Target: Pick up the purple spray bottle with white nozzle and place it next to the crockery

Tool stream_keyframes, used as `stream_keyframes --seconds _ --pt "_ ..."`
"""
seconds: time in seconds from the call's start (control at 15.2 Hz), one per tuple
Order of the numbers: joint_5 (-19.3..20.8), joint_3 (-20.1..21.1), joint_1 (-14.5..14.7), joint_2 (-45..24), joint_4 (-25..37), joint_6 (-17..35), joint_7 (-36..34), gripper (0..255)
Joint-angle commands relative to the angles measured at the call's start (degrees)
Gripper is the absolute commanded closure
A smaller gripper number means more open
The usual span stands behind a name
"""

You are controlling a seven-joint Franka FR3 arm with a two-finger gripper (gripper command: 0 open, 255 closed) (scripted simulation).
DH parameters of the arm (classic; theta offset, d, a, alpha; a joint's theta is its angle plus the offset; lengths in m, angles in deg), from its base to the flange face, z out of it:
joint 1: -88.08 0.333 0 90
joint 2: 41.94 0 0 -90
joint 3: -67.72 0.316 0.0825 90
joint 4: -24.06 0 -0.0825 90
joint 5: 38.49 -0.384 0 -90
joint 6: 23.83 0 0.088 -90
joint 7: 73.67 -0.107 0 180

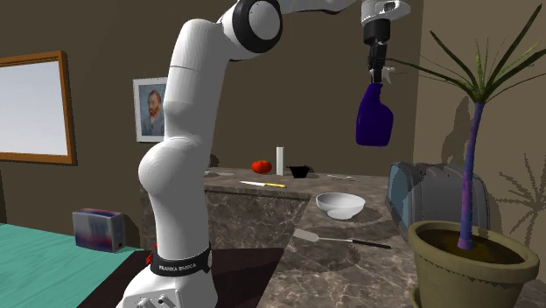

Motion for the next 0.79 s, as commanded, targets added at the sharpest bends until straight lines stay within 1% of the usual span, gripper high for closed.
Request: stream_keyframes --seconds 0.0,0.33,0.73 --pt "-0.68 -0.13 -0.66 1.45 -3.7 2.4 0.22 255" --pt "-2.08 -0.47 -1.81 4.67 -12.16 7.87 0.71 255" --pt "-3.16 -0.8 -2.57 7.34 -20.38 13.62 1.16 255"
